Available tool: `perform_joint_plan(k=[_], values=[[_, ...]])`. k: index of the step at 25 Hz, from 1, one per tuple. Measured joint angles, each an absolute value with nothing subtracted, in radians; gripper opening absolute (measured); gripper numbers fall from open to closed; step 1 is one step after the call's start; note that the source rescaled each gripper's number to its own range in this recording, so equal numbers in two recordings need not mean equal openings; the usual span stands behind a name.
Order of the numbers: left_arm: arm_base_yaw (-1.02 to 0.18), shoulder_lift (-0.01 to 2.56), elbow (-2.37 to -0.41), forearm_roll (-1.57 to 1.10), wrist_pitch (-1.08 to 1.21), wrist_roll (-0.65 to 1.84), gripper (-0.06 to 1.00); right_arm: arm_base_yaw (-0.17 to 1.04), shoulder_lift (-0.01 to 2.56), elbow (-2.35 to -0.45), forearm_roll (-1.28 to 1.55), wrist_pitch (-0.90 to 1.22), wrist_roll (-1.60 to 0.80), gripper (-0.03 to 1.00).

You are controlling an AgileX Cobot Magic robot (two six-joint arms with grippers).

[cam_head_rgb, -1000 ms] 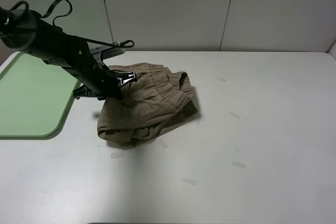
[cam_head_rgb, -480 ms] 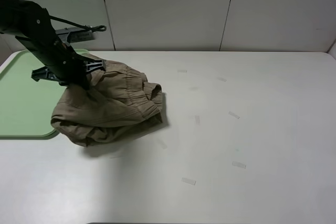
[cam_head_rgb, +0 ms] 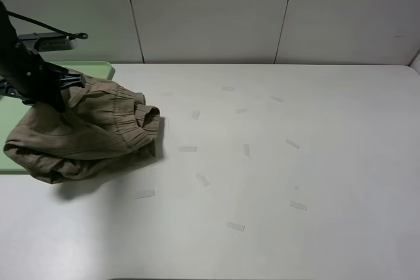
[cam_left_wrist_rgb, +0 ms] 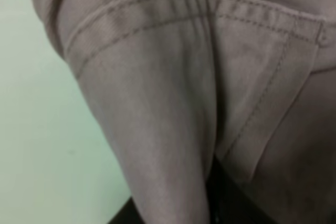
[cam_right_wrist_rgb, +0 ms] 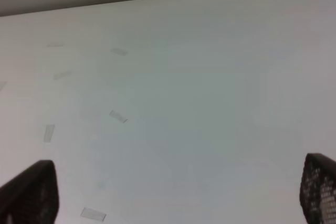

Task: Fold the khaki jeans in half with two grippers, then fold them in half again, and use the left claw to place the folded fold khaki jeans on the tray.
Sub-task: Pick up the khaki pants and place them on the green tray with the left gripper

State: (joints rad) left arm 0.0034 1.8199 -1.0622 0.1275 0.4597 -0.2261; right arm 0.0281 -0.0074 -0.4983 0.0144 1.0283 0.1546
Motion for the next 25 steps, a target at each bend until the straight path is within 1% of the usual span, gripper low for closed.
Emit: perform_joint_plan(k=[6,13,17,25], values=[[0.108,1.829,-1.062,0.129,0.370,-0.207,0.06,0.028,-0.007,-0.498,0.014,1.028,0.155,1.00],[0.190,1.887,-1.059,0.134,0.245,-0.191,0.06,0.028,-0.007,-0.498,0.014,1.028,0.155,1.00],[0.227,1.934,-1.079,0.136,0.207,-0.189,0.06,0.028,-0.007,-0.498,0.016,1.028,0.155,1.00],[0.266,1.995,-1.148,0.137,0.199,-0.137,0.06,0.028,-0.007,-0.498,0.017,1.028,0.155,1.00]])
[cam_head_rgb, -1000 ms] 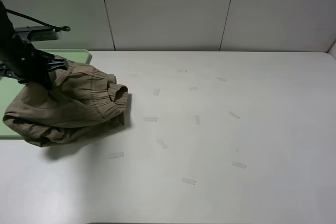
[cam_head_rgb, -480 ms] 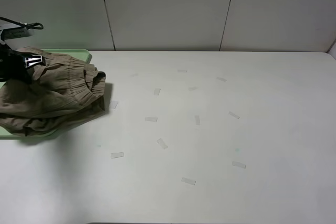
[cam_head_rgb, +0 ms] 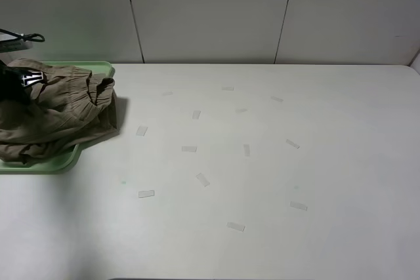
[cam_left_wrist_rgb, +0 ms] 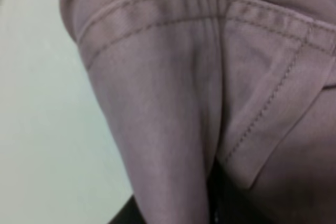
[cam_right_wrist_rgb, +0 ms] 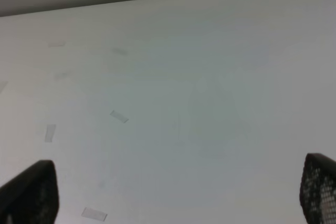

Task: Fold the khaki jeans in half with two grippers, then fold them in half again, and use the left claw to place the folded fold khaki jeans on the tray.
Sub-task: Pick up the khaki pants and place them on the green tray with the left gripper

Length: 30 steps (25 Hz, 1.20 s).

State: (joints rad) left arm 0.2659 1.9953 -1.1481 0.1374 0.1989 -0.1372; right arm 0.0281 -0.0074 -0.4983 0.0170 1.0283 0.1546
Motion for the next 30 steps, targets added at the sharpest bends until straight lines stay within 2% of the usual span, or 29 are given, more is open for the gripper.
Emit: perform_joint_plan(k=[18,20,21,23,25,27,30], values=[[0.336,1.996,-1.155,0.145,0.147,-0.087,0.06,0.028,-0.007,-0.498,0.017,1.028,0.155,1.00],[0.336,1.996,-1.155,0.145,0.141,-0.099,0.15,0.028,-0.007,-0.498,0.017,1.028,0.155,1.00],[0.336,1.996,-1.155,0.143,0.135,-0.113,0.26,0.028,-0.007,-0.498,0.017,1.028,0.155,1.00],[0.338,1.996,-1.156,0.137,0.122,-0.128,0.59,0.028,-0.007,-0.498,0.017,1.028,0.155,1.00],[0.339,1.996,-1.156,0.134,0.118,-0.130,0.83,0.028,-0.007,-0.498,0.017,1.028,0.155,1.00],[0.339,1.994,-1.156,0.134,0.116,-0.130,0.93,0.028,-0.007,-0.498,0.017,1.028,0.155,1.00],[0.339,1.967,-1.156,0.134,0.125,-0.130,0.98,0.028,-0.007,-0.498,0.017,1.028,0.155,1.00]])
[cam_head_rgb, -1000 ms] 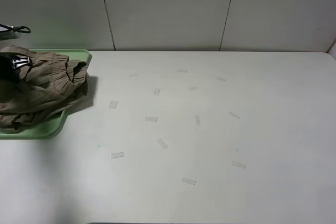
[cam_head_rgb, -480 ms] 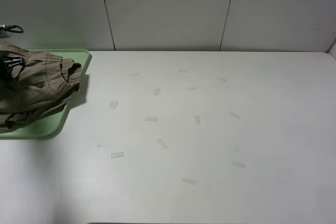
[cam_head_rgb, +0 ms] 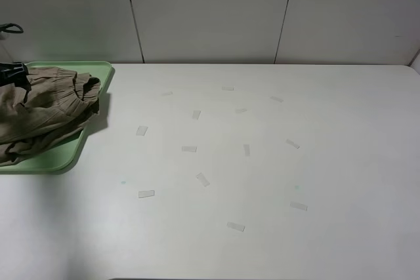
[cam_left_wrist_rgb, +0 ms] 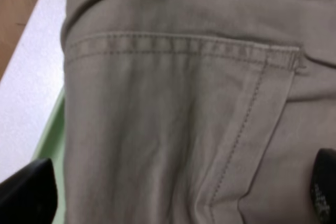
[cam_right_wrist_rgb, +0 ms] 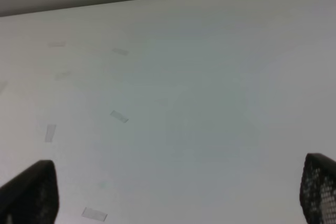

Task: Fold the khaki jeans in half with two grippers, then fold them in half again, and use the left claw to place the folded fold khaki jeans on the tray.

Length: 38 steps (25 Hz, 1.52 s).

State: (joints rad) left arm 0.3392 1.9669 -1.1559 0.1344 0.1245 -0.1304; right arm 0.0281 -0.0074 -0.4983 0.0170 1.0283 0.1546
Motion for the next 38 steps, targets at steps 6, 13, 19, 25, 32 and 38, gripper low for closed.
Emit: perform_joint_plan(k=[6,13,19,25,32,38], values=[[0.339,1.837,-1.156,0.134,0.224,-0.130,1.00,0.028,-0.007,-0.498,0.017,1.028,0.155,1.00],[0.331,1.716,-1.156,0.129,0.486,-0.103,1.00,0.028,-0.007,-0.498,0.017,1.028,0.155,1.00],[0.276,1.611,-1.156,0.095,0.669,-0.076,1.00,0.028,-0.007,-0.498,0.017,1.028,0.155,1.00],[0.209,1.517,-1.156,0.082,0.841,-0.063,1.00,0.028,-0.007,-0.498,0.017,1.028,0.155,1.00],[0.152,1.393,-1.156,0.067,1.019,-0.058,1.00,0.028,-0.007,-0.498,0.017,1.028,0.155,1.00],[0.151,1.256,-1.156,0.000,1.090,0.000,1.00,0.028,-0.007,-0.498,0.017,1.028,0.155,1.00]])
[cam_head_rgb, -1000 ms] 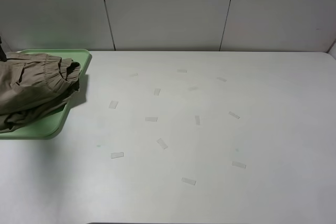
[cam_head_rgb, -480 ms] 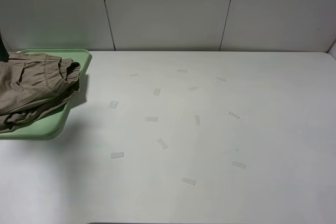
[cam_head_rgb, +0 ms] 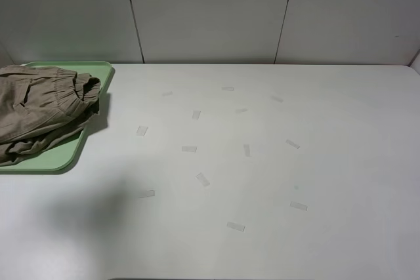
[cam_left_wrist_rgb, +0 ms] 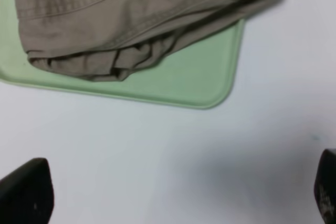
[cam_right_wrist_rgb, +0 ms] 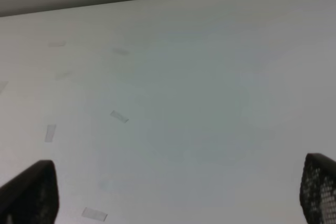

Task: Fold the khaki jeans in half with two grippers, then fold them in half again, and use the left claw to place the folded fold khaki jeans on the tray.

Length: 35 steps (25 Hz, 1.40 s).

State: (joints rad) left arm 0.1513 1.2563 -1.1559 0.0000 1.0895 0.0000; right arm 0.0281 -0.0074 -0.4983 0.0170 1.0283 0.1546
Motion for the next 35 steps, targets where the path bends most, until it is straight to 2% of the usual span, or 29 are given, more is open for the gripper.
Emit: perform_joint_plan(k=[16,26,35], values=[[0.150,0.883,-1.139,-0.042,1.115,0.143,1.00,0.028,-0.007,-0.498,0.017,1.028,0.155,1.00],[0.150,0.558,-0.934,-0.044,1.058,0.152,1.00,0.028,-0.007,-0.498,0.017,1.028,0.155,1.00],[0.150,0.330,-0.772,-0.049,1.128,0.152,1.00,0.028,-0.007,-0.498,0.017,1.028,0.155,1.00]])
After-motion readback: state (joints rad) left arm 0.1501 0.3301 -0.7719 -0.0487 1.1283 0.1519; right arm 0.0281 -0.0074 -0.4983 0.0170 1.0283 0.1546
